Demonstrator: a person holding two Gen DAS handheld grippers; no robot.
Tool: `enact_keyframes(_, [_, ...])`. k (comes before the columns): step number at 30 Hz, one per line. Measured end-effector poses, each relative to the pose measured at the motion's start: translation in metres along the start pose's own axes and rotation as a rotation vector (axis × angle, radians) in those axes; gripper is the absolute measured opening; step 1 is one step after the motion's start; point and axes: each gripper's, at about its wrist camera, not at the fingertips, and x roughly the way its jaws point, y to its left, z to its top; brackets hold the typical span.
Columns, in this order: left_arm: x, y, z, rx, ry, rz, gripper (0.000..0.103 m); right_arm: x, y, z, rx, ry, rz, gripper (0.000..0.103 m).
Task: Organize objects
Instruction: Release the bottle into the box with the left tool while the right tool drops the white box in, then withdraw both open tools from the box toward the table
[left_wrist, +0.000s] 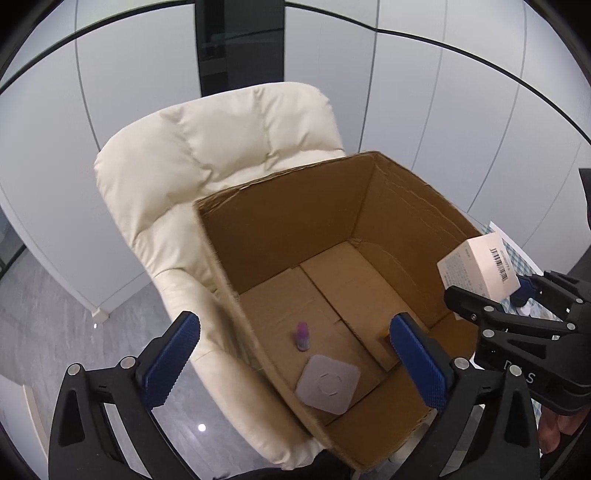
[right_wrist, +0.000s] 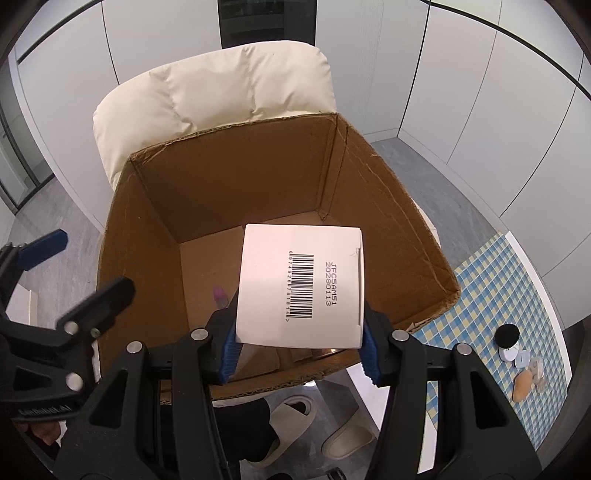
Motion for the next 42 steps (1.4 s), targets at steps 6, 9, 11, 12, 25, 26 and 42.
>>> enact_keyframes(6, [-0.004, 0.015, -0.002, -0.018, -0.004, 0.011, 0.103, 0.005, 0.011, 0.001, -0.015, 0.017, 0.007, 0.055])
enact_keyframes(9, [-0.006, 0.022, -0.003, -0.029, -0.004, 0.015, 0.103, 0.005, 0.018, 0.002, -0.028, 0.019, 0.015, 0.055])
enact_keyframes(11, [-0.007, 0.026, -0.004, -0.032, -0.006, 0.023, 0.103, 0.008, 0.023, 0.003, -0.037, 0.025, 0.013, 0.056])
enact_keyframes(12, [-0.007, 0.027, -0.005, -0.034, -0.006, 0.025, 0.103, 0.009, 0.024, 0.003, -0.037, 0.029, 0.011, 0.065])
enact_keyframes(25, [-0.003, 0.029, -0.004, -0.045, -0.001, 0.028, 0.103, 0.012, 0.025, 0.006, -0.039, 0.015, -0.055, 0.103])
enact_keyframes(26, [-0.002, 0.028, -0.004, -0.047, -0.001, 0.024, 0.103, 0.012, 0.024, 0.006, -0.040, 0.010, -0.058, 0.103])
enact_keyframes(42, [0.007, -0.012, 0.008, -0.002, -0.003, -0.015, 0.103, -0.001, -0.020, -0.003, 0.036, -0.008, -0.076, 0.103])
